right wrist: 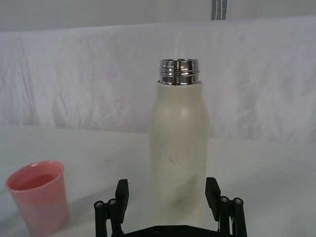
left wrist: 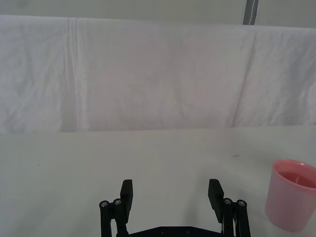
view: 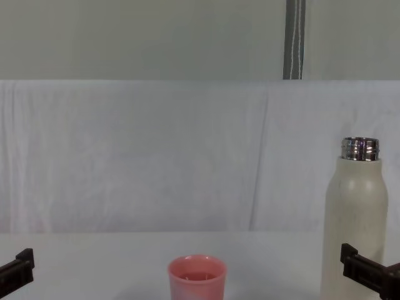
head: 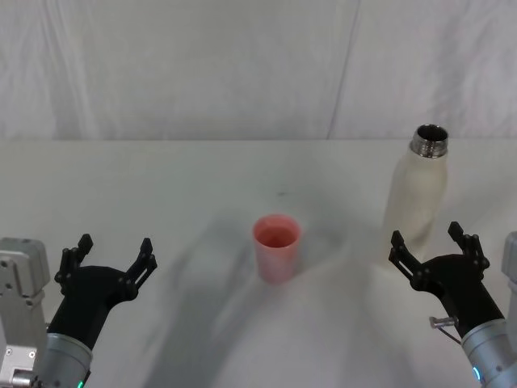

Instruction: Grasp the thermos with one hand and pour water into the cup lid.

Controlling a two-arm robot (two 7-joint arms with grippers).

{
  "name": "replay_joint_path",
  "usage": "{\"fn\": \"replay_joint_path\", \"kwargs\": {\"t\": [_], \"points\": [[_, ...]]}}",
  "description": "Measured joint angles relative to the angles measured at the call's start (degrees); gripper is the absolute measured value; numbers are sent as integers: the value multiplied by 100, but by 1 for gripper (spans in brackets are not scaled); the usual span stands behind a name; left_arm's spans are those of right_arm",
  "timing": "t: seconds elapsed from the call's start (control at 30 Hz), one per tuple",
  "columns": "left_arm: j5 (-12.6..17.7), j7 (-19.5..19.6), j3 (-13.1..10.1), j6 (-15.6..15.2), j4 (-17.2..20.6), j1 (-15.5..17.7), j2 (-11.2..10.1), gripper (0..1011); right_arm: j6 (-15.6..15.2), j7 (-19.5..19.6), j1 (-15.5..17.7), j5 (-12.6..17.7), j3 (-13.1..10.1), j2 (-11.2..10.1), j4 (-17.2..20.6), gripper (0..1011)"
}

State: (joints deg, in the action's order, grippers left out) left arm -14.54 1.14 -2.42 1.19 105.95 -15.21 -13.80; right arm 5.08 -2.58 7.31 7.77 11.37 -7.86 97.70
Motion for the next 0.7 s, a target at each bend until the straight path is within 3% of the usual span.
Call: {"fn": "replay_joint_path", "kwargs": {"t": [0.7], "points": [[0, 0, 0, 0, 0, 0, 0, 1001, -70, -372, -409, -37, -277, 172, -483, 1001]]}}
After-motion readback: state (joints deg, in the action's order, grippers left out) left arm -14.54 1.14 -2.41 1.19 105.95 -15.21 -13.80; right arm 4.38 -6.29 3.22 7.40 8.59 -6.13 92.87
